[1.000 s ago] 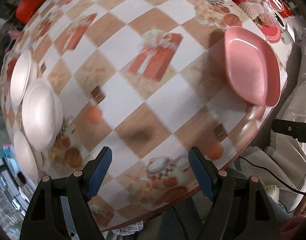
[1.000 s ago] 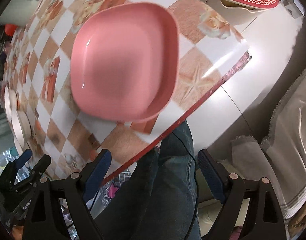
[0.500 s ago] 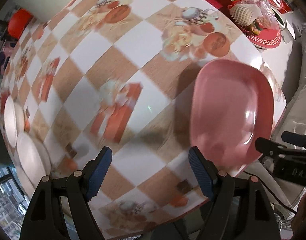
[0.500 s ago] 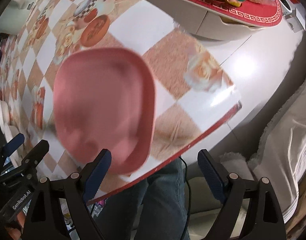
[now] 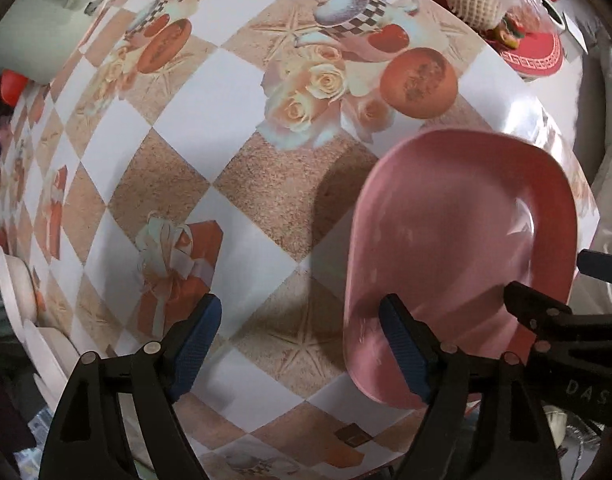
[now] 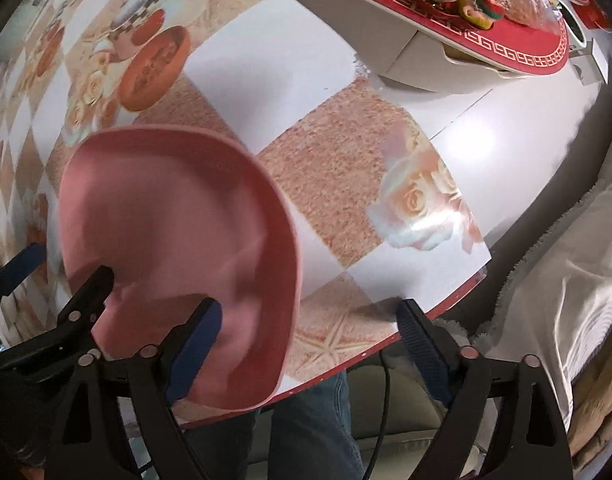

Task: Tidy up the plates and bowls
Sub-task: 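Move both grippers to the rim of the pink plate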

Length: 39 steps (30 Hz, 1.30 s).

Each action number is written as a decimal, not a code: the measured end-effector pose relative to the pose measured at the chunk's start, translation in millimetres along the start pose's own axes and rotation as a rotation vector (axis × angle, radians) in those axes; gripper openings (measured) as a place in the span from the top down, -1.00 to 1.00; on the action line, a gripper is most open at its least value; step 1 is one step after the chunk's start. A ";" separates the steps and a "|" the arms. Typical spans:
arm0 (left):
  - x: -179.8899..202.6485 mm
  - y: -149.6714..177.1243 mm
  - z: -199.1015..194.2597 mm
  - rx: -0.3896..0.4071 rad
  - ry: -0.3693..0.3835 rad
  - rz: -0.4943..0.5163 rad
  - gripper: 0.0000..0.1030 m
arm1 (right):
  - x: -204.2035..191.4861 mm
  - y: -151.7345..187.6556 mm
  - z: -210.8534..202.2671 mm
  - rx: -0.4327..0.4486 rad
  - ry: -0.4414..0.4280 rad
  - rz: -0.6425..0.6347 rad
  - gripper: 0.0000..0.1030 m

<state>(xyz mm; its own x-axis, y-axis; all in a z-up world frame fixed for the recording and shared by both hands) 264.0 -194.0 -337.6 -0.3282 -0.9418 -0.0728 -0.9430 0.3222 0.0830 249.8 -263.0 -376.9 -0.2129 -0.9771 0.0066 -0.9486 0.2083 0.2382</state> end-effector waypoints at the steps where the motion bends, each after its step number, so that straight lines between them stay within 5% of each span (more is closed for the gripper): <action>1: -3.6 -0.9 0.1 -0.005 0.004 -0.009 -0.73 | 2.6 -0.7 2.5 -0.010 0.000 0.003 -0.89; 4: -22.9 3.6 -1.2 -0.019 -0.008 -0.045 -1.00 | 6.5 -3.9 5.6 -0.028 -0.010 0.000 -1.00; 13: -59.5 12.3 6.4 -0.077 0.162 -0.205 -1.00 | 3.2 -3.6 7.4 -0.035 0.000 -0.004 -1.00; 22: -56.1 9.6 7.8 -0.137 0.171 -0.224 -1.00 | 7.0 -5.7 9.9 -0.035 -0.012 0.010 -1.00; 29: -65.0 7.7 11.8 -0.089 0.166 -0.222 -1.00 | 5.4 -0.3 8.1 -0.007 -0.008 -0.006 -1.00; 33: -58.4 12.0 4.5 -0.060 0.124 -0.184 -1.00 | 2.6 2.1 7.8 -0.004 -0.002 -0.033 -1.00; 39: -27.7 7.8 -7.8 0.012 -0.056 0.049 -0.95 | -1.5 13.7 5.0 -0.002 0.000 -0.057 -0.83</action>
<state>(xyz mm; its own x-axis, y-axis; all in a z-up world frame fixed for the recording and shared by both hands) 266.1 -166.1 -327.2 -0.3760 -0.9183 -0.1243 -0.9263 0.3689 0.0763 236.0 -258.5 -378.5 -0.1587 -0.9873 -0.0067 -0.9588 0.1525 0.2398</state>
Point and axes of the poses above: each gripper's, at about its wrist camera, not at the fingertips, and z roughly the way its jaws point, x to its right, y to its underside, the point moved 2 cm from there along z, roughly the way its jaws point, and after that the axes turned 2 degrees about y, right-handed, at the moved point
